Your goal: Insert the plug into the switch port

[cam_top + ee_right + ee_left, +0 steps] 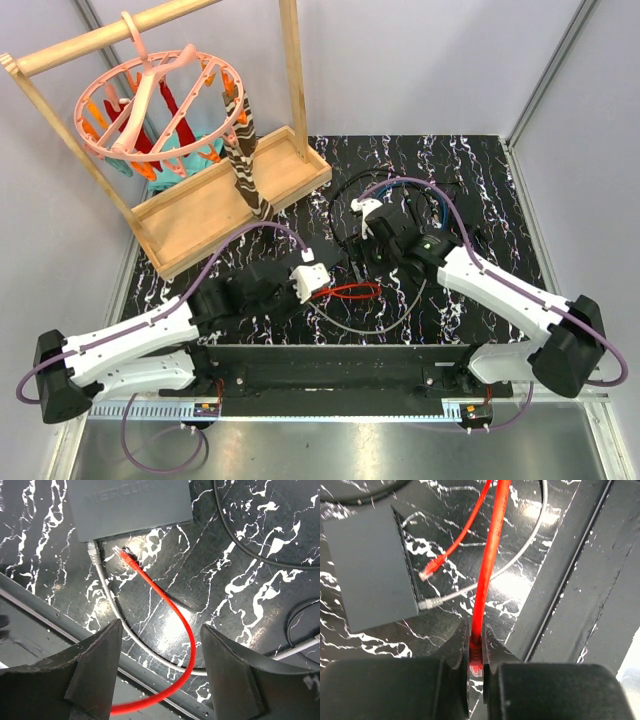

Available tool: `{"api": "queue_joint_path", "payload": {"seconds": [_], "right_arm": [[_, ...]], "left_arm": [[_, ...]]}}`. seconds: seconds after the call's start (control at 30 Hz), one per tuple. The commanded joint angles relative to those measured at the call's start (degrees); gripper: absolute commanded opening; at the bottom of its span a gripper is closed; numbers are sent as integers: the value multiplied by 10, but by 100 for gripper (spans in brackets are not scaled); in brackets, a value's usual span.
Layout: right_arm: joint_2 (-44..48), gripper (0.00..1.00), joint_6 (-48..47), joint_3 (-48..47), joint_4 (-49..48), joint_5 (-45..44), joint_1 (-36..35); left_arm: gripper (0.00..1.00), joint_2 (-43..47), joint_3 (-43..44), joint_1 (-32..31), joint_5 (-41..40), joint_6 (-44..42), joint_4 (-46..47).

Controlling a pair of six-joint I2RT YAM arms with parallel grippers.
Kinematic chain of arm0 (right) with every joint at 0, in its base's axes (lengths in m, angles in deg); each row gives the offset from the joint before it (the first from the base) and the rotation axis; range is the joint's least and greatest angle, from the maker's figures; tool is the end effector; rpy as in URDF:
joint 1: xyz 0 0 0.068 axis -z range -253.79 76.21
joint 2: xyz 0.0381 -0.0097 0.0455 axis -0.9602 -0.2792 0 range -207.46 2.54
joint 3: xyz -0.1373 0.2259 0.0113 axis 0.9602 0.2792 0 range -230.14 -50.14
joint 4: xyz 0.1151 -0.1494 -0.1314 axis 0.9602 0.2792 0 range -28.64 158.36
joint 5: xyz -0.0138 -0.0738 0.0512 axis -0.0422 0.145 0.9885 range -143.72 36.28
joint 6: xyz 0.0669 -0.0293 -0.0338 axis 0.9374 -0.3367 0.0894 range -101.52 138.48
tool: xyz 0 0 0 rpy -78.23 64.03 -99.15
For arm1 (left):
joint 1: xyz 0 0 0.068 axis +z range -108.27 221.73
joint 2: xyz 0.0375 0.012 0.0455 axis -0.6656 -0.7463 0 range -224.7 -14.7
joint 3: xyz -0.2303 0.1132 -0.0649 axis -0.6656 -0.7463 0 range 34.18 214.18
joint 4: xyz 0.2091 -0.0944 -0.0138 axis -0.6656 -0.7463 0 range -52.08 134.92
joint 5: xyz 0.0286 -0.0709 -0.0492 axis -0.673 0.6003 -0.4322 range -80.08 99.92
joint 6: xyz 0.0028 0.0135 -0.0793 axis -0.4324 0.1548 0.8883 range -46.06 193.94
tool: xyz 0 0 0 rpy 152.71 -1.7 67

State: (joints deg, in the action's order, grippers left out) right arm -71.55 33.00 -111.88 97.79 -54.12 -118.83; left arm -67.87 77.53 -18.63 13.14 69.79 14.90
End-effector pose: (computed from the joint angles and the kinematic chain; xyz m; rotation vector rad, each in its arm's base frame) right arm 0.1864 0.1861 0.2647 -0.6484 2.3893 0.4549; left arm 0.0930 -0.1715 0.2493 1.2704 1.9555 -0.5720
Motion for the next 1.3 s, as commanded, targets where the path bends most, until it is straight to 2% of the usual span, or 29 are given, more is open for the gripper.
{"api": "queue_joint_path", "payload": {"seconds": [0.0,0.13,0.27,0.4,0.5,0.67,0.83,1.27], "right_arm": [[12,71,-8,-23,-1,-54,6],[75,71,13,-1,-2,-146,19],[166,71,-1,36,-11,-186,19],[221,72,-13,71,-37,-125,19],[256,72,-17,102,-66,-60,16],[296,69,-37,146,-101,-2,-13],[257,61,-55,152,-99,54,-33],[106,51,-79,208,-240,7,-88]], "left_arm": [[0,-17,59,-3,-9,-31,17],[0,-51,98,2,-19,-32,8],[0,-123,136,60,70,-21,-4],[0,-181,175,97,142,-24,-6],[0,-223,201,105,157,-45,-13],[0,-302,242,133,186,-59,-30],[0,-349,280,152,191,-75,-38],[0,-425,325,170,228,-87,-49]]}}
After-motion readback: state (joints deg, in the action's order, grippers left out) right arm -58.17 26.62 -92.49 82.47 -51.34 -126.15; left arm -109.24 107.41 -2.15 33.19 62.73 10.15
